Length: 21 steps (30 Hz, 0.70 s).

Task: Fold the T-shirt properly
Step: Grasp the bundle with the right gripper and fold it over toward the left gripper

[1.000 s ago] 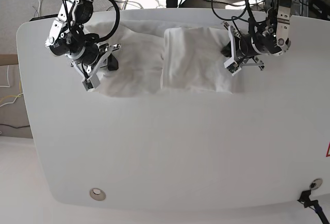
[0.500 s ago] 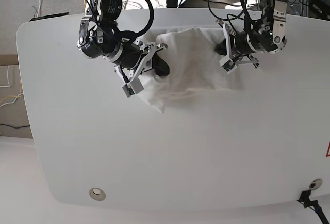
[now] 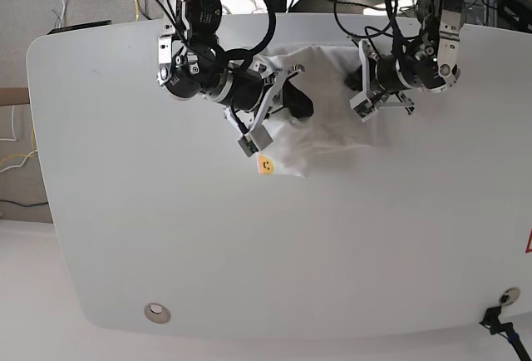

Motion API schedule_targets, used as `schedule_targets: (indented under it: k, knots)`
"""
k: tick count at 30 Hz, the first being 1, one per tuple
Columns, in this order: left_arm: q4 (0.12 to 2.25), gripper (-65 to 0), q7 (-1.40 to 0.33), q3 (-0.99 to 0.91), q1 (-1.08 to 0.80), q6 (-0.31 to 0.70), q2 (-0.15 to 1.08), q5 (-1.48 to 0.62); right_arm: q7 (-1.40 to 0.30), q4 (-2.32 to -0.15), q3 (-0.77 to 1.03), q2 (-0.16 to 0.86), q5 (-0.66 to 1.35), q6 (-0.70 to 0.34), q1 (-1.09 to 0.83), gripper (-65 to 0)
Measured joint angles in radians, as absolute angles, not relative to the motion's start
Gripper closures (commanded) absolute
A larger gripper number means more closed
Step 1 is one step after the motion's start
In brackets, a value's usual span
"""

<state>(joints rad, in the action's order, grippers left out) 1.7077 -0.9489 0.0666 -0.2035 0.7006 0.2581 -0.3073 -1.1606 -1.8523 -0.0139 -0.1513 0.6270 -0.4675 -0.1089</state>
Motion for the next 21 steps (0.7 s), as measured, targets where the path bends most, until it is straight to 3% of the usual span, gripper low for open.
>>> schedule_targets:
  k: [10,15,21]
  knots:
    - [1.716,0.0,-0.949,0.067,-0.203,0.700,0.258,-0.307,-1.156,-1.792,-0.102,-0.146,0.610,-0.465,-0.061,0.0]
    - [1.773,0.0,-0.984,0.070,-0.212,0.696,0.258,-0.265,-1.156,-1.792,-0.163,-0.149,0.615,-0.463,-0.062,-20.9]
    - [1.873,0.0,-0.998,0.059,-0.210,0.697,0.261,-0.265,-1.137,-1.755,-0.229,-0.146,0.610,-0.461,0.000,-22.8]
